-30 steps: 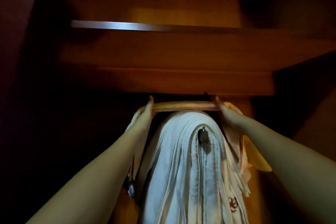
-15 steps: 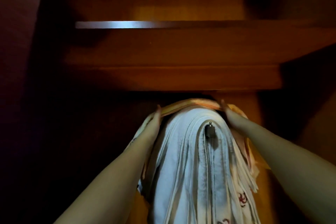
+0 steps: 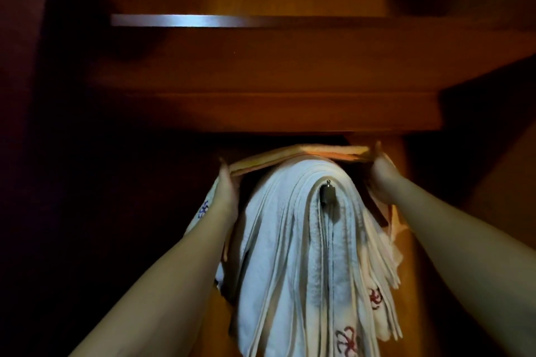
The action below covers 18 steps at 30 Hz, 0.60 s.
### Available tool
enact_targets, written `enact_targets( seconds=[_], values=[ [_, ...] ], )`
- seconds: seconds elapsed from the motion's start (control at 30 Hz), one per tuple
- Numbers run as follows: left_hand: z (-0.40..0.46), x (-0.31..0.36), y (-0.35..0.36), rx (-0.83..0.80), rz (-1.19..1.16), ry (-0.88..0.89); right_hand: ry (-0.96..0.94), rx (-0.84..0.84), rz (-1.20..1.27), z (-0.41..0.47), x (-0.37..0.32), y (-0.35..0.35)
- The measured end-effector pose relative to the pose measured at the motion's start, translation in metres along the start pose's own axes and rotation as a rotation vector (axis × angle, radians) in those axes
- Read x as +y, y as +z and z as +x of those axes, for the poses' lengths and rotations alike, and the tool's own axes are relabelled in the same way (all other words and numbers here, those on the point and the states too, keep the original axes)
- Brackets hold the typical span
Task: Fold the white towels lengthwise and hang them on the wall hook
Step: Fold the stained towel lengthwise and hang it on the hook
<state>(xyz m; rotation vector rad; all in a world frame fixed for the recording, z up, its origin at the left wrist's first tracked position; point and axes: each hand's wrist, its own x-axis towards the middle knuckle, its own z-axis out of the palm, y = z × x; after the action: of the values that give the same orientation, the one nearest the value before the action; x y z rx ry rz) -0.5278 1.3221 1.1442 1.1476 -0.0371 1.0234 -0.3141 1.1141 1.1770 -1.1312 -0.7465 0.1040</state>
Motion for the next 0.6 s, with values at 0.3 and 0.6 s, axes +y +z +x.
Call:
enact_targets(
  seconds=[0.3, 0.6],
  values=[
    [-0.017, -0.025, -0.004, 0.059, 0.056, -0.088, 0.053, 0.034, -0.150, -0.002, 0.024, -0.019],
    [-0.048, -0.068, -0.005, 0.242, 0.179, -0.255, 0.273, 0.103, -0.045, -0.030, 0.080, -0.005]
  ],
)
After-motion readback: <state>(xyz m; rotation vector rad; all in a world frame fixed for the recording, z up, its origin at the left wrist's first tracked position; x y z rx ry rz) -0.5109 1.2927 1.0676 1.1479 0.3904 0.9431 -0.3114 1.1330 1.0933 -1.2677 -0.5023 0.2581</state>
